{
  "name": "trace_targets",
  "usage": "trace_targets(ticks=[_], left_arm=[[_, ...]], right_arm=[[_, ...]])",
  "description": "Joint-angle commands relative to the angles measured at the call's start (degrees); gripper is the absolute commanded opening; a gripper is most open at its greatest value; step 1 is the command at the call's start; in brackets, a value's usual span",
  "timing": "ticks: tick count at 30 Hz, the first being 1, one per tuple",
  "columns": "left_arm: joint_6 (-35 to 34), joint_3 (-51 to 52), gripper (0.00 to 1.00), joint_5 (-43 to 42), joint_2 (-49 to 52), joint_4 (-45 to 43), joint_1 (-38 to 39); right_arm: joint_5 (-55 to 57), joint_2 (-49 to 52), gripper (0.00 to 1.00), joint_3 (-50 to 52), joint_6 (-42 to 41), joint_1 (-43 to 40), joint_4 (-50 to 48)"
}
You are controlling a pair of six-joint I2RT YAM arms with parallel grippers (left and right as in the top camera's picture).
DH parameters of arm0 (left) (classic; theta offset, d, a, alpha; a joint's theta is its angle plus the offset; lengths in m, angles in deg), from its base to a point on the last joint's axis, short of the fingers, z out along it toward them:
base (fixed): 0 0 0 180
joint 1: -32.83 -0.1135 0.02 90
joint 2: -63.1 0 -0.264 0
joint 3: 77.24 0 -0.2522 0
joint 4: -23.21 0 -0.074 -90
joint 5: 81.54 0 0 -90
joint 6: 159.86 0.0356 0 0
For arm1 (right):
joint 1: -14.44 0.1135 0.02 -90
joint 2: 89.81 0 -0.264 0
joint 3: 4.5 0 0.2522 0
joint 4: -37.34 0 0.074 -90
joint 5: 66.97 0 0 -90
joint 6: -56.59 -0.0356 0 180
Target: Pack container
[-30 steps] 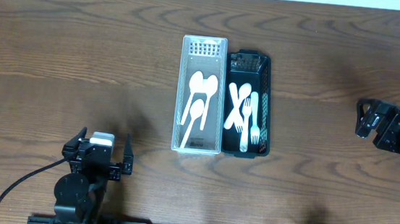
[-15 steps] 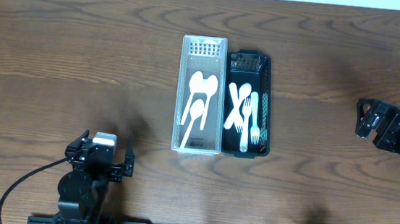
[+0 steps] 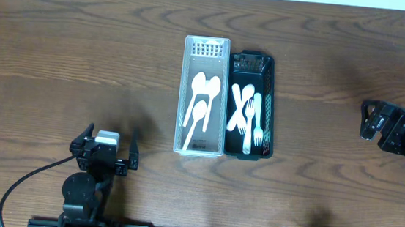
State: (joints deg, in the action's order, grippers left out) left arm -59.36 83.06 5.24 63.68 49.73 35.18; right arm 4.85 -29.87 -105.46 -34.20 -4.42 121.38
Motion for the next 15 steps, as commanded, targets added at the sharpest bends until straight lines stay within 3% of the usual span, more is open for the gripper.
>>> trace_targets(ticks=[1,15], left_arm=[[-1.4,2.3,0.98,-1.1,-0.5,-2.5,-0.3],[-1.4,3.0,0.98,-1.1,-0.3,-3.0,-0.3]], right_arm=[[0.2,0.0,0.99,-0.1,0.5,-0.2,0.0],[0.2,0.0,0.99,-0.1,0.5,-0.2,0.0]])
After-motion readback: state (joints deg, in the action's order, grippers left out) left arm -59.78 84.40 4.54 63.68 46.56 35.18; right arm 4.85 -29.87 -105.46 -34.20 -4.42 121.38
